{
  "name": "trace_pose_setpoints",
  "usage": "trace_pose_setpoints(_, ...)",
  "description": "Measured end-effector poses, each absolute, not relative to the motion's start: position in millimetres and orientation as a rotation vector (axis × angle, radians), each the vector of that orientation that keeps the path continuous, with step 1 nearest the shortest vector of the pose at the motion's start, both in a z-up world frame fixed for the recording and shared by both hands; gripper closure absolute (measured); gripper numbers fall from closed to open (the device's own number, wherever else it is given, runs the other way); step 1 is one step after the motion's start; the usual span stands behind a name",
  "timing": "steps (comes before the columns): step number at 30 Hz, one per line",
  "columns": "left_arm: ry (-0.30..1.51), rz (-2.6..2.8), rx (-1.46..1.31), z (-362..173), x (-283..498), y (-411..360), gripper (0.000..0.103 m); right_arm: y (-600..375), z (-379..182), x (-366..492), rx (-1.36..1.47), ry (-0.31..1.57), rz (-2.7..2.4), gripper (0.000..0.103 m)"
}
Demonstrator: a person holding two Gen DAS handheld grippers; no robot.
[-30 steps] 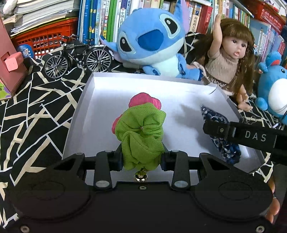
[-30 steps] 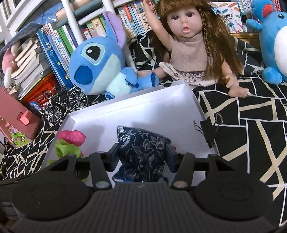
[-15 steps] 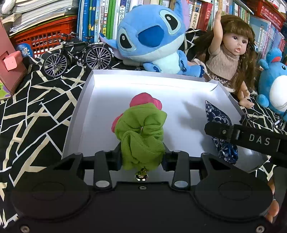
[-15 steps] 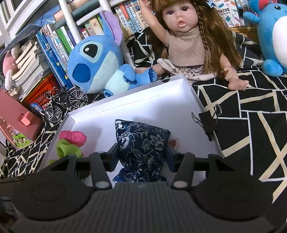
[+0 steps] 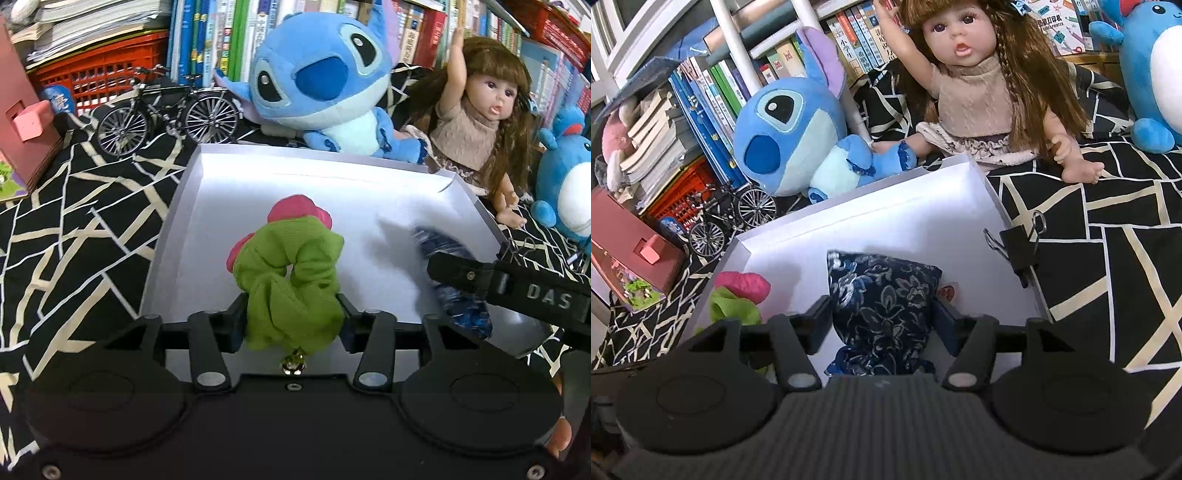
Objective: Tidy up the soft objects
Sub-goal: 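Carry the scrunchie into the white box with the left tool while the right drops the cloth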
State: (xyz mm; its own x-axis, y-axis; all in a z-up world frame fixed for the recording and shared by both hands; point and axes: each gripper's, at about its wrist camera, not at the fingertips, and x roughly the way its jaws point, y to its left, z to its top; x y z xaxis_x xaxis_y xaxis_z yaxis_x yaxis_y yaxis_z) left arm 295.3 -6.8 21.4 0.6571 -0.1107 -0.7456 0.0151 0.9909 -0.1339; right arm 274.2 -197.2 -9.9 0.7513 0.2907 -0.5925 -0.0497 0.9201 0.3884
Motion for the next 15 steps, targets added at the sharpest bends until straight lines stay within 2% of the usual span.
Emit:
trace_pose_setpoints(4, 0.820, -0.067, -0.133, 30.1, 286.8, -2.5, 0.044, -195.3, -0.2, 268.7, 0.343, 0.673, 0.199, 0.019)
trace_pose_setpoints(8, 0.778, -0.081, -0.131, 45.0, 272.2, -1.2, 0.028, -199.8, 8.9, 258.7, 0.364, 0.657, 0.224, 0.018)
trace_pose_setpoints(11, 0.737, -0.106, -0.116, 57.8, 255.9, -2.8, 0.020, -202.0, 17.8, 246.5, 0.340, 0.635, 0.240, 0.016)
trace_pose_setpoints(15, 0.688, -0.140, -0.088, 71.0, 229.4, -6.2, 0.016, -205.9, 31.0, 223.9, 0.315, 0.578, 0.271, 0.012)
